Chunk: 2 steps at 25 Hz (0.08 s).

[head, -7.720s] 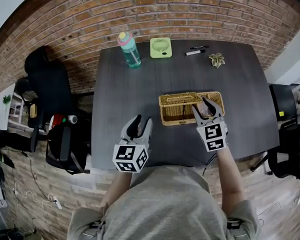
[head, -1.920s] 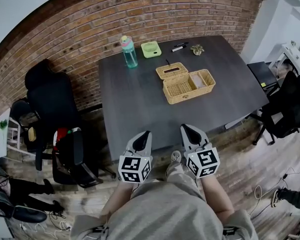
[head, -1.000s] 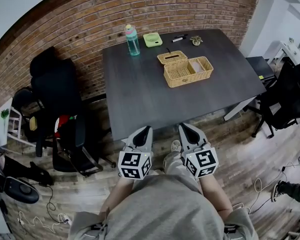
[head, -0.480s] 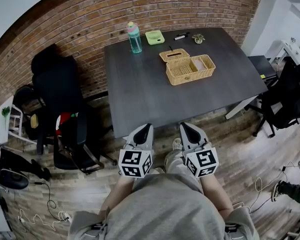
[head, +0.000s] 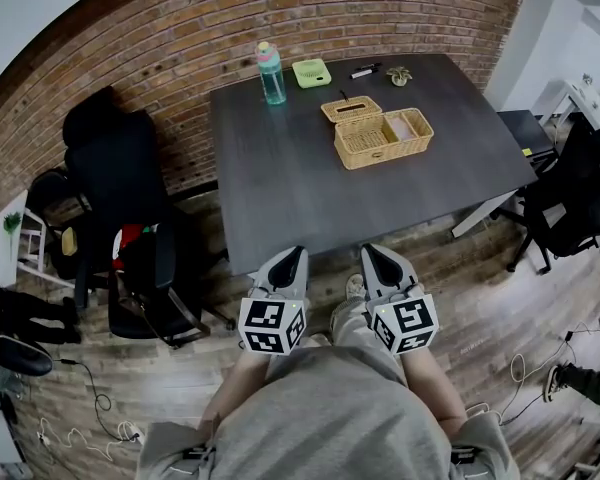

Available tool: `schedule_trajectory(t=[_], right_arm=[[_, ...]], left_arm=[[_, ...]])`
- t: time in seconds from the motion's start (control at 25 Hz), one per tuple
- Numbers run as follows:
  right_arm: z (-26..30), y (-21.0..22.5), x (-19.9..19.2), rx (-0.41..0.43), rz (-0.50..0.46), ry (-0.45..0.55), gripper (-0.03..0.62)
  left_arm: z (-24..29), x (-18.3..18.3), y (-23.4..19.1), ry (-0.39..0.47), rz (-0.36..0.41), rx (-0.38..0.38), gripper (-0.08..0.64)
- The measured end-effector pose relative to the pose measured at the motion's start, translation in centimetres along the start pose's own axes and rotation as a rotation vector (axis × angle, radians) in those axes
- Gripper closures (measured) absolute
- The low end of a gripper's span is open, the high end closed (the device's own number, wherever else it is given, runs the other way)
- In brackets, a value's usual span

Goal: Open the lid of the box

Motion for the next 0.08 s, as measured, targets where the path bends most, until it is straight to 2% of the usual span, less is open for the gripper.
schedule_trajectory(t=[0.08], right_arm=[[0.04,0.05,-0.10,-0.003,0.001,-0.001,0.591]], left_arm=[[0.05,-0.06,-0.01,-0.002,0.000,-0.001,0.538]])
Point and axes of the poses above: the fingertips, and each gripper's own axes: z forward along the fingers, y to its right, x out of its top, the point moved 3 cm from there along -z, backward along the fingers, and after that the axes turned 4 degrees about x, right-handed, at the moved point
